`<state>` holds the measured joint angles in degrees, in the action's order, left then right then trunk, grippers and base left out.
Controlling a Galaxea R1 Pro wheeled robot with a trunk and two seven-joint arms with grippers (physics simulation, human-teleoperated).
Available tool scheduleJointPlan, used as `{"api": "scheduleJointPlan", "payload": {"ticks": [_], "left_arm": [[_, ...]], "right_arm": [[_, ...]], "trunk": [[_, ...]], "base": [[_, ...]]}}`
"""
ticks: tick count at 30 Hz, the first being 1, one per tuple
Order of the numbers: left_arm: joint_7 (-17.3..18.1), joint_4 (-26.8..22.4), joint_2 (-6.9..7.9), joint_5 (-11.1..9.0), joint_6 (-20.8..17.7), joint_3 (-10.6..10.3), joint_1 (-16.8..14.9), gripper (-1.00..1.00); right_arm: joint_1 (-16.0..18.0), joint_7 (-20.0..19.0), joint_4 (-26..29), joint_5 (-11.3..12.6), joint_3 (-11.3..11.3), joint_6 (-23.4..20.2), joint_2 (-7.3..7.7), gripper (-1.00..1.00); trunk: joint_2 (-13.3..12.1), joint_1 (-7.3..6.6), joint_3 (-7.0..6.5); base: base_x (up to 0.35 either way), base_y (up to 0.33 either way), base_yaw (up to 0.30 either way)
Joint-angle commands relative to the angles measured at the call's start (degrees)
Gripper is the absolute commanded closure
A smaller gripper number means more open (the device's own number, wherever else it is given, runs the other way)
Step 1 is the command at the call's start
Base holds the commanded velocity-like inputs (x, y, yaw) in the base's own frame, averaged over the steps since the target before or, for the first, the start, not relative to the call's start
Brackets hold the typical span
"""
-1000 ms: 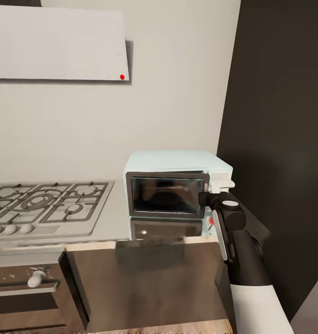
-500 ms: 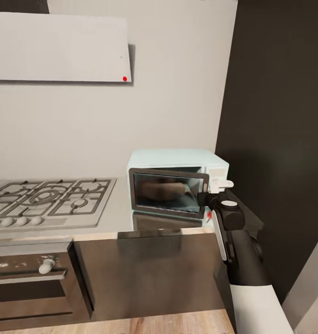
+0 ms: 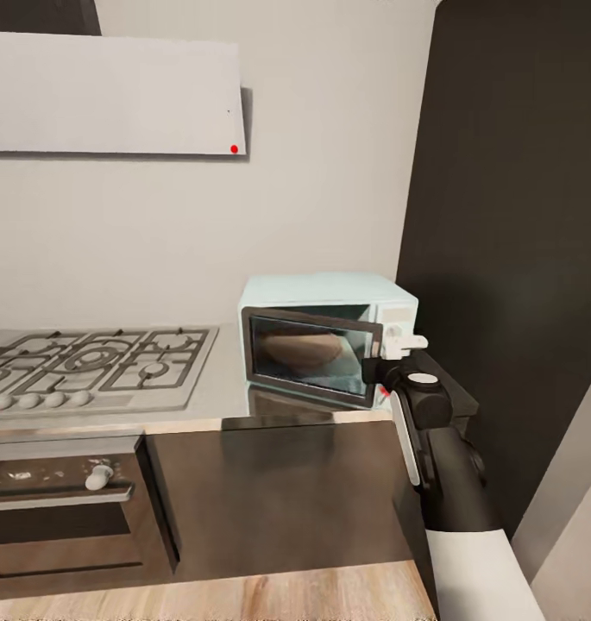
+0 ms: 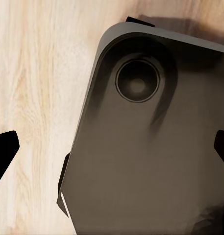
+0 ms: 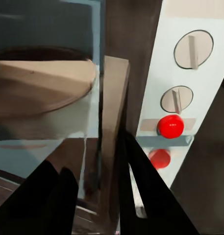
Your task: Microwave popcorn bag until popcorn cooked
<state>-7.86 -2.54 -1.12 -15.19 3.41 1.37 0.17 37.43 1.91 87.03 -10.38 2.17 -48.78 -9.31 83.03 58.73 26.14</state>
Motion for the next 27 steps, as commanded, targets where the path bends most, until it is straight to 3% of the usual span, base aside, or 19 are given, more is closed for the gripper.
{"api": "scheduleJointPlan", "payload": {"ticks": [1,14,15,25,27], "left_arm": [[-0.14,-0.08,-0.02,-0.19,0.11,0.11,0.01,-1.0],[-0.14,-0.07,-0.02,-0.19,0.11,0.04,0.01,-1.0],[-0.14,-0.08,-0.02,-0.19,0.11,0.03,0.01,-1.0],[-0.14,-0.09,0.05,-0.19,0.11,0.03,0.01,-1.0],[-0.14,-0.08,0.06,-0.19,0.11,0.03,0.01,-1.0]], "right_arm": [[0.01,0.37,-0.02,1.24,0.11,-0.26,0.0,1.0],[0.01,0.22,-0.02,1.24,0.11,-0.54,0.0,1.0],[0.01,0.21,-0.02,1.24,0.11,-0.53,-0.02,-1.0],[0.01,-0.05,0.01,1.62,0.2,-1.2,-0.09,-1.0],[-0.12,-0.23,0.06,1.9,0.2,-3.69,-0.09,-1.0]], "trunk": [[0.03,-0.01,0.07],[0.03,-0.01,0.07],[0.03,-0.01,0.07],[0.03,-0.01,0.07],[0.03,-0.01,0.07]], "base": [[-0.124,0.0,0.0],[-0.123,0.0,0.0],[-0.112,0.0,0.0],[-0.071,0.0,0.0],[-0.003,0.0,0.0]]}}
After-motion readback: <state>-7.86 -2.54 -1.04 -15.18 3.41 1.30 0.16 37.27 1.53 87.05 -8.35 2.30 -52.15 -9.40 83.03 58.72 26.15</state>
